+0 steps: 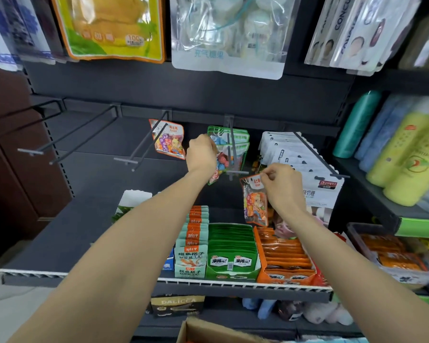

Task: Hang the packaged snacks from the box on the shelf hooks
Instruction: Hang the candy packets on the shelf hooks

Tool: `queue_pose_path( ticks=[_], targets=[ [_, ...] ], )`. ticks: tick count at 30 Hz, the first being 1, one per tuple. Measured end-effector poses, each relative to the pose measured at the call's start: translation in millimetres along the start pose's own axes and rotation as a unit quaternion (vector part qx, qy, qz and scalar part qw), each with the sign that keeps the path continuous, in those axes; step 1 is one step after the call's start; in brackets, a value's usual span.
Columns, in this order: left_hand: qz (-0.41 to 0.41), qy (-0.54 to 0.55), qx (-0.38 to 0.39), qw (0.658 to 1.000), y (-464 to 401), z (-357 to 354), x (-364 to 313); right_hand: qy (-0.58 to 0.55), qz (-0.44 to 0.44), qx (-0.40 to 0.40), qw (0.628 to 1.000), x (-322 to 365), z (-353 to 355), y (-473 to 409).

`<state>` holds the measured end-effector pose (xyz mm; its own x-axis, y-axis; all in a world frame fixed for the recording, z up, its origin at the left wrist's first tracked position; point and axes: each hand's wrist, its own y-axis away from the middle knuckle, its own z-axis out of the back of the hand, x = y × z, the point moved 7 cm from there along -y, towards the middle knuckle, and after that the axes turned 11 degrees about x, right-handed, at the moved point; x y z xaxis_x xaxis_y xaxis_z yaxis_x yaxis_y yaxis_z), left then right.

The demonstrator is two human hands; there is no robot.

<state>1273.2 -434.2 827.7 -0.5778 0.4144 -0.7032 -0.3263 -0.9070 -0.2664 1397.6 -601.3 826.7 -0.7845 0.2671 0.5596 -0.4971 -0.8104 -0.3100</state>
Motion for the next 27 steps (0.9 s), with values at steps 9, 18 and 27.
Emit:
queue_pose_path(
  ticks=[9,18,27],
  targets=[
    [0.043,0.05,0.001,0.998,-34,-18,8,0.011,0.031,0.019,0.999,11,-10,-20],
    [0.031,0.152,0.042,0.987,55,-25,44,-0.097,0.006,0.046,0.994,16,-21,4],
    [-0.027,0.185,0.103,0.977,142,37,83,-0.329,-0.076,0.09,0.937,18,-69,51]
  ],
)
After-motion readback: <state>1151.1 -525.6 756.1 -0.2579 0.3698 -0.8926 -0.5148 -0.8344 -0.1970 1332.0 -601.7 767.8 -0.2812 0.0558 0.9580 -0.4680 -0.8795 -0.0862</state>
